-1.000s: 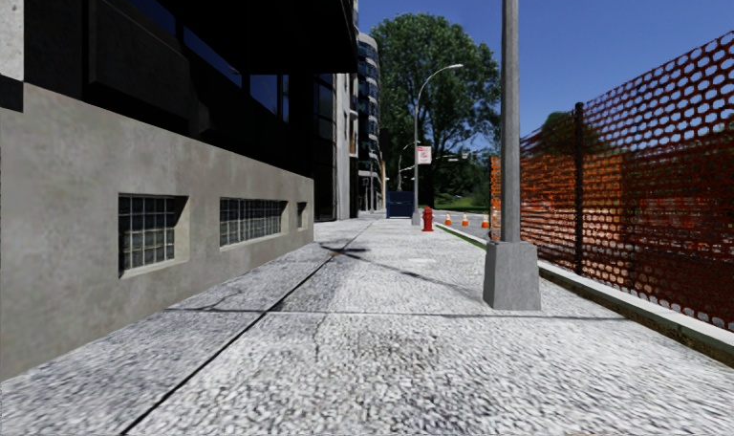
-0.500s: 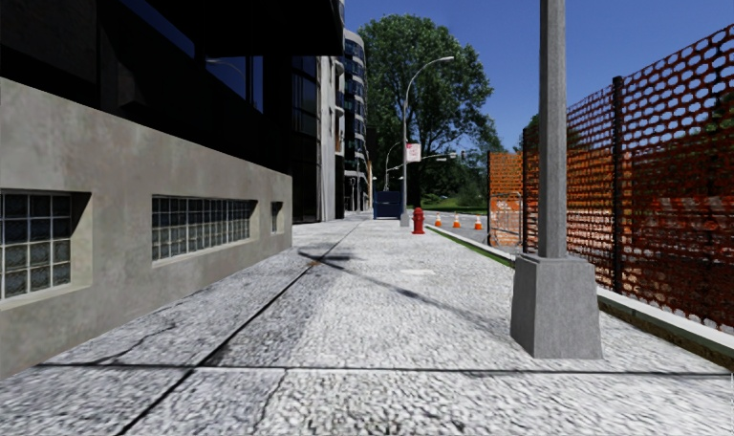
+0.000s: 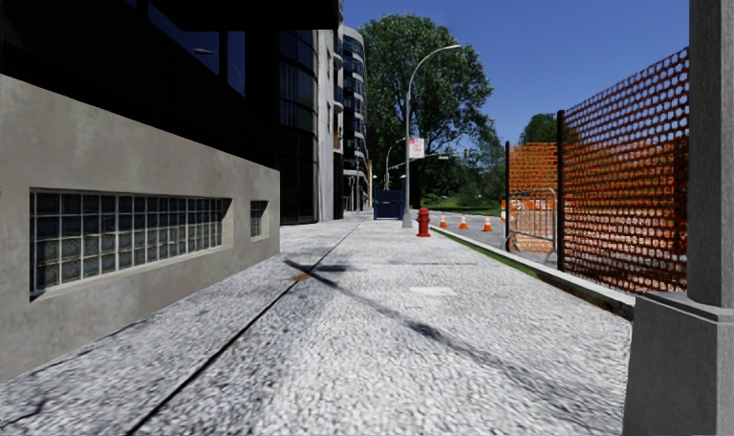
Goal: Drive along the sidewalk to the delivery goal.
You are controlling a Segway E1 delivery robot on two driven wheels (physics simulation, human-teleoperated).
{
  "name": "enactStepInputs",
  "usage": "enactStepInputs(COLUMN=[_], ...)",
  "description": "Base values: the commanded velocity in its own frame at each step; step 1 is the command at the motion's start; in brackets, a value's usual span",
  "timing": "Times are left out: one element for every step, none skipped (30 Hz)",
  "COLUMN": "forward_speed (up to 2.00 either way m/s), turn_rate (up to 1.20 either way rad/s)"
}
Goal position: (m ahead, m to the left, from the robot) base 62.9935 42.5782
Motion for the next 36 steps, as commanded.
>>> enactStepInputs(forward_speed=[2.0, 2.0, 2.0, 2.0, 2.0, 2.0, 2.0, 2.0, 2.0, 2.0, 2.0, 2.0, 2.0, 2.0, 2.0, 2.0, 2.0, 2.0, 2.0, 2.0, 2.0, 2.0, 2.0, 2.0, 2.0, 2.0, 2.0, 2.0, 2.0, 2.0, 2.0, 2.0, 2.0, 2.0, 2.0, 2.0], turn_rate=[0.0, 0.0, 0.0, 0.0, 0.0, 0.0, 0.0, 0.0, 0.0, 0.0, 0.0, 0.0, 0.0, 0.0, 0.0, -0.05, -0.19, -0.19, -0.23, -0.24, -0.21, -0.21, 0.0, 0.0, 0.0, 0.0, 0.0, 0.0, 0.0, 0.0, 0.0, 0.0, 0.0, 0.0, 0.0, 0.0])
